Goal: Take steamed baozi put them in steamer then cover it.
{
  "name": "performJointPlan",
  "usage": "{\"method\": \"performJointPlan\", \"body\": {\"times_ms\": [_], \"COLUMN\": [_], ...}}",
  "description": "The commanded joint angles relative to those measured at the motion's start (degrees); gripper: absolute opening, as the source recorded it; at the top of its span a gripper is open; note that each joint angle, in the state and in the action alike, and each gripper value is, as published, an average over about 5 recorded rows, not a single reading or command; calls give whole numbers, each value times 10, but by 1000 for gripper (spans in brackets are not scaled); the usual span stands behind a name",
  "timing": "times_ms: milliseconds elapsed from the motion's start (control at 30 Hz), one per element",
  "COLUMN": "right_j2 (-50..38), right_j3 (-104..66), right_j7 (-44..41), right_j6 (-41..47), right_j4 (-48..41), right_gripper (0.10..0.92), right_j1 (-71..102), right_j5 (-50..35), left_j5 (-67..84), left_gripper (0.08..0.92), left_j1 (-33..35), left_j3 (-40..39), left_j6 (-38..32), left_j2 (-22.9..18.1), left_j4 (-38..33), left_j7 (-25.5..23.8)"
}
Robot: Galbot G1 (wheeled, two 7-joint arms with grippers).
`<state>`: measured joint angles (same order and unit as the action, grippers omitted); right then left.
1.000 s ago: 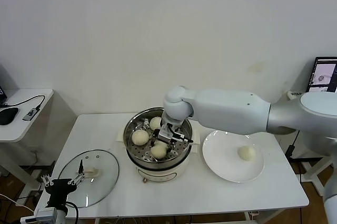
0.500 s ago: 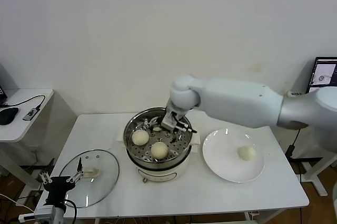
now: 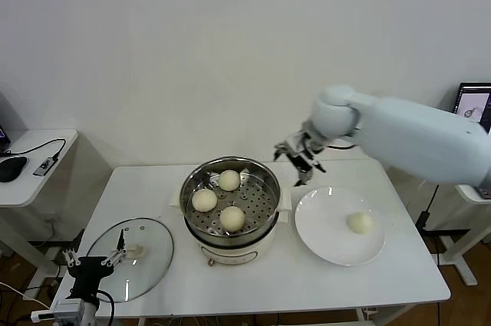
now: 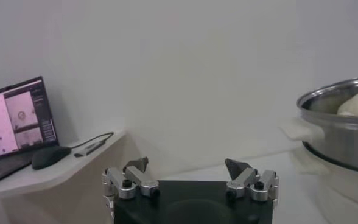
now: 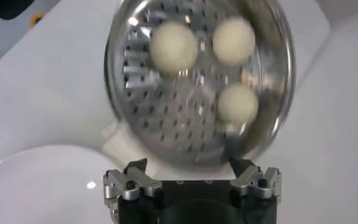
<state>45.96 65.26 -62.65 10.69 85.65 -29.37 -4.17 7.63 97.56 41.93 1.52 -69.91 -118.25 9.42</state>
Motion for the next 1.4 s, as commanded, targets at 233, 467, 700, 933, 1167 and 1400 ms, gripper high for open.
{"method": "performJointPlan", "body": {"times_ms": [233,467,700,933,1167,1400], "right_j2": [-201,-191,-147,-102,-62,-39], "right_j3": [-237,-306,-335,-343,-347,-331], "right_j7": [-17,-4,7,21,36,36], "right_j6": [23,18,18,12,6,9], "right_j4": [-27,-47,-92,-142,-175,-198], "right_gripper": [823,823,823,823,823,823], "right_j1": [299,393,424,436,428,410], "right_j5": [112,153,182,200,217,221], "left_j5": [-5,-9,-12,-12,-13,-12], "left_gripper": [823,823,823,823,823,823], "left_j1": [10,16,20,19,12,8], "left_j3": [-8,-8,-5,-4,-4,-1], "left_j6": [3,1,-1,0,2,4], "left_j2": [-8,-13,-15,-13,-13,-11], "left_j4": [-7,-11,-10,-8,0,2], "left_j7": [-4,-2,-1,-1,-1,-1]}}
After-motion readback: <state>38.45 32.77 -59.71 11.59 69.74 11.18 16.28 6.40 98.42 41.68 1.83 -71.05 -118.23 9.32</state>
